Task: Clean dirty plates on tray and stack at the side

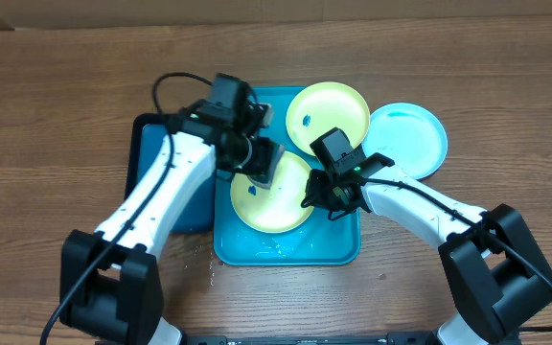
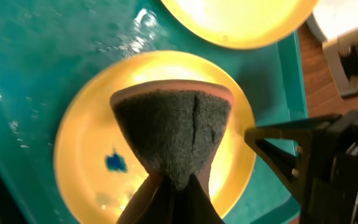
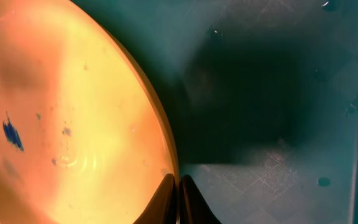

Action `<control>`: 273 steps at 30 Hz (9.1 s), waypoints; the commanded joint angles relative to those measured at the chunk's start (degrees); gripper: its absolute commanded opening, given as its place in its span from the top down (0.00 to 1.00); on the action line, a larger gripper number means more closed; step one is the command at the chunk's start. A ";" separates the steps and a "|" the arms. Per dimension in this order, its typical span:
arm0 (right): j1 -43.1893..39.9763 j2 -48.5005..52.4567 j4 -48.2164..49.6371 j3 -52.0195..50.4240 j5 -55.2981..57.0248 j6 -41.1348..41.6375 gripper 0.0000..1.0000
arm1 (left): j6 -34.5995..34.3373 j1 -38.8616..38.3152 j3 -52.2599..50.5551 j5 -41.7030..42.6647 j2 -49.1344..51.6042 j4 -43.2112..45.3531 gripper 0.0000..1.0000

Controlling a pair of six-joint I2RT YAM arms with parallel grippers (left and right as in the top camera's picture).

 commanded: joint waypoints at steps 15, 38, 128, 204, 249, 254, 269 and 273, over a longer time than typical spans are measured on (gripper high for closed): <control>-0.07 0.28 0.44 -0.28 -0.72 0.26 0.83 | -6.88 -2.73 0.72 -11.13 6.54 -0.76 0.96; -0.07 1.36 0.68 -0.28 -0.72 0.28 0.96 | -6.93 -2.67 -0.11 -13.29 13.05 -0.81 0.96; -0.07 1.40 1.68 -0.28 -2.47 0.44 0.96 | 1.09 3.72 -4.07 -4.68 10.32 2.54 0.96; -0.07 1.40 1.64 -0.28 -2.47 0.44 0.96 | 1.36 -0.15 -2.67 -14.75 10.32 1.51 0.96; 0.13 1.40 1.73 -0.28 -2.45 0.42 0.96 | 7.98 0.33 -4.46 -9.29 2.34 5.35 0.96; 0.13 1.40 1.73 -0.28 -2.45 0.42 0.96 | 7.98 0.28 -4.63 -9.14 6.34 6.54 0.96; 0.13 1.40 1.77 -0.28 -2.45 0.44 0.96 | 12.07 -0.04 -4.39 11.80 14.05 8.76 0.96; 0.13 1.40 1.73 -0.28 -2.43 0.39 0.96 | 12.26 0.09 -3.17 17.73 11.89 8.26 0.96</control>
